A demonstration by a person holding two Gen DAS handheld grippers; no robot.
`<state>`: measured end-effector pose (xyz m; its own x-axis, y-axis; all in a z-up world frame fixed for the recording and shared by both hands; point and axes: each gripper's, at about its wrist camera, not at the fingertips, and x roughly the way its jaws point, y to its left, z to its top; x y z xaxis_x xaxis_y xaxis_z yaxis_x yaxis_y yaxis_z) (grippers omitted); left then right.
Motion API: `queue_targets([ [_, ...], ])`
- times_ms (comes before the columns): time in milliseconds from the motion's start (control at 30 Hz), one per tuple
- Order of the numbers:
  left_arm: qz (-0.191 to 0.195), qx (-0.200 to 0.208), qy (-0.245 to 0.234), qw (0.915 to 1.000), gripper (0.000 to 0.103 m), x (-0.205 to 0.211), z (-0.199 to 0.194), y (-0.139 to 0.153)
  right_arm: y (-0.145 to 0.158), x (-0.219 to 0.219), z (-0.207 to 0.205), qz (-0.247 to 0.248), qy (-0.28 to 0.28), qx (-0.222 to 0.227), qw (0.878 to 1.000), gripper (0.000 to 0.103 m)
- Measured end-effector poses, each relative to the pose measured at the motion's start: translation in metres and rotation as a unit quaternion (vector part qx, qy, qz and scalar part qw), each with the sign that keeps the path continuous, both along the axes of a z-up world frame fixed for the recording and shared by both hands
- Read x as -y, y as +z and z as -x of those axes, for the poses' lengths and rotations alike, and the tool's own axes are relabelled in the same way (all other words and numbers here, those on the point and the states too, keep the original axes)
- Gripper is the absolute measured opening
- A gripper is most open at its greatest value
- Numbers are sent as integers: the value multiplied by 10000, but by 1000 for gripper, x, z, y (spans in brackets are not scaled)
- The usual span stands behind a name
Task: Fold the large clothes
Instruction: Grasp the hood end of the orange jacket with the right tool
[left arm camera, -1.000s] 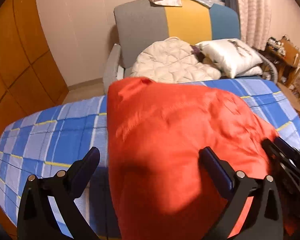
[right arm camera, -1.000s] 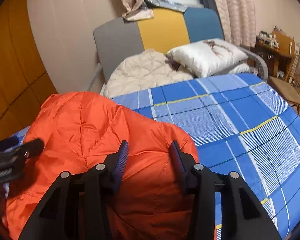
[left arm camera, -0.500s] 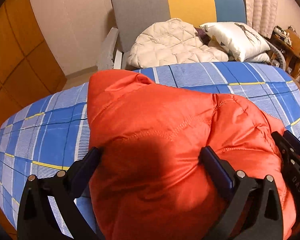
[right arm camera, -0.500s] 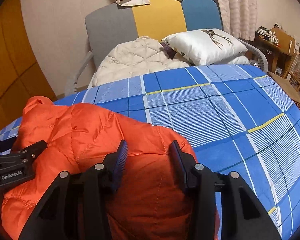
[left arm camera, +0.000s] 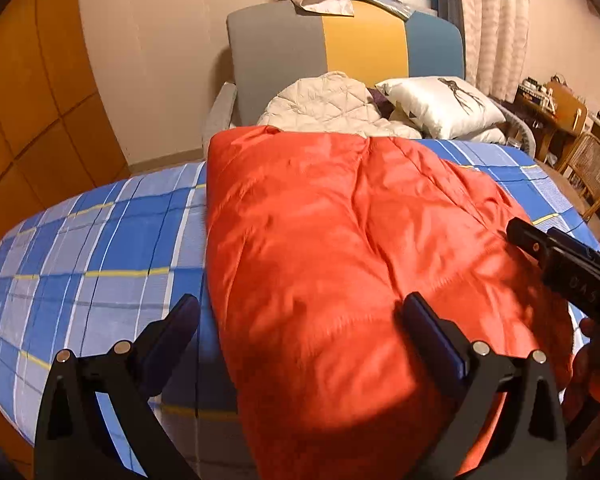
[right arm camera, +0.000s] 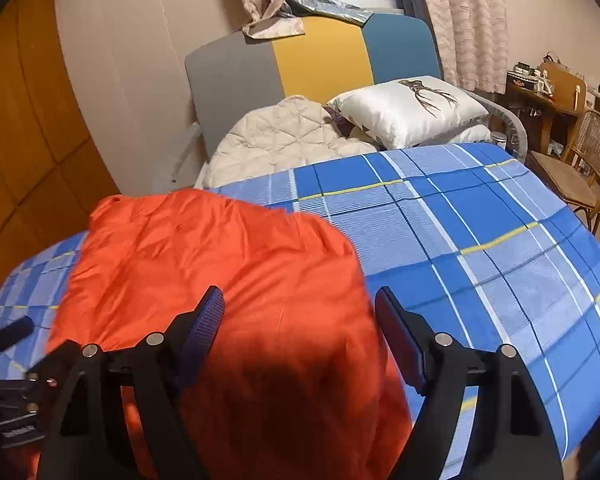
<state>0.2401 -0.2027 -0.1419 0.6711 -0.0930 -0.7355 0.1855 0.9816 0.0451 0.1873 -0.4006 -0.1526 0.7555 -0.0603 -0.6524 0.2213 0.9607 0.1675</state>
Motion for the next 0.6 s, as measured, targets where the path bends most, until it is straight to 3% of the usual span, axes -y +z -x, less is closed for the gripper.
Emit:
queue_targets([
  [200,43,65,43,10000,101,1,15,-7,-12,-12,12,321,-38,-72,9995,83],
  [400,221,-162,33,9996,101,4,3,-25,-42,5,3,-76,-199,-160,9996,91],
  [600,280,-196,-53,9994,101,-1,9,-23,-42,8,6,-282,-99,-169,9994,92],
])
